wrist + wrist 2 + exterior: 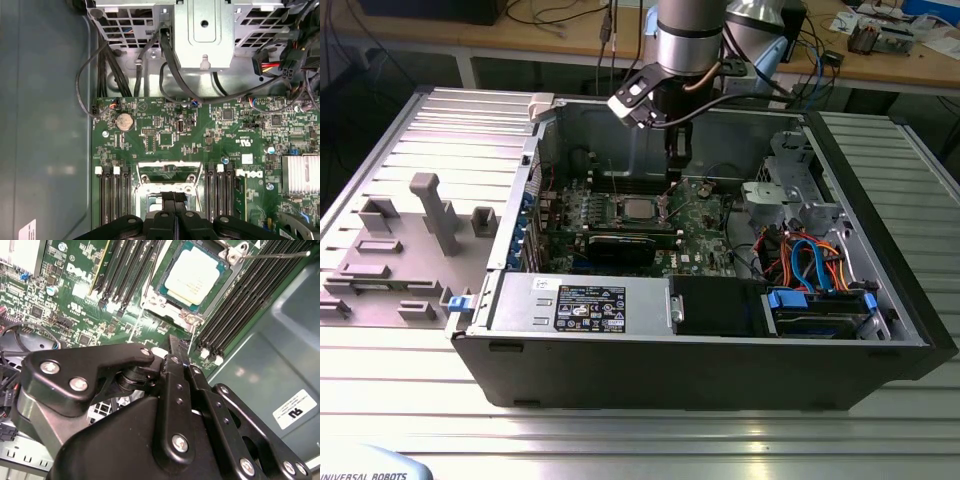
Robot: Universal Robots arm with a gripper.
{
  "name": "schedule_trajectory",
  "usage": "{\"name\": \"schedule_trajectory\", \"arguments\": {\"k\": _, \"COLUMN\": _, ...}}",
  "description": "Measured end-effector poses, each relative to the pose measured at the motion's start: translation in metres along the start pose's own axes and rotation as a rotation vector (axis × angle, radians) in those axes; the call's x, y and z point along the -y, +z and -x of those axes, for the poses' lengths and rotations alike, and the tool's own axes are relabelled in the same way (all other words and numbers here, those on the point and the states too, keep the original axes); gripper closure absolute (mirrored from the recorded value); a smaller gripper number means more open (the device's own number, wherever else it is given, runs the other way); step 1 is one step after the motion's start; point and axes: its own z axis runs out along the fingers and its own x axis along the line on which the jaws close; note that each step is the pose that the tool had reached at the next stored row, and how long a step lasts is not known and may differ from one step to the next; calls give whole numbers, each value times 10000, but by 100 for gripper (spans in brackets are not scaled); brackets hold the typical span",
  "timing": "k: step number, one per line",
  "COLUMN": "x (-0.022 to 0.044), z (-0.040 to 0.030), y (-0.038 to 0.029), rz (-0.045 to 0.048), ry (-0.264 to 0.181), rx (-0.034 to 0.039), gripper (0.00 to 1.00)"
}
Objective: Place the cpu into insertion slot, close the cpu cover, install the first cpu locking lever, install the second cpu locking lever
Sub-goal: 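Close the cpu cover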
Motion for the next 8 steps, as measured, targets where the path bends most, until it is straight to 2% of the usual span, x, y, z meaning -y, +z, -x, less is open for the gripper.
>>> {"name": "schedule_trajectory", "arguments": {"k": 8, "x": -65, "z": -1, "y": 3, "rz": -7, "ry": 1, "rx": 0, "gripper": 89}}
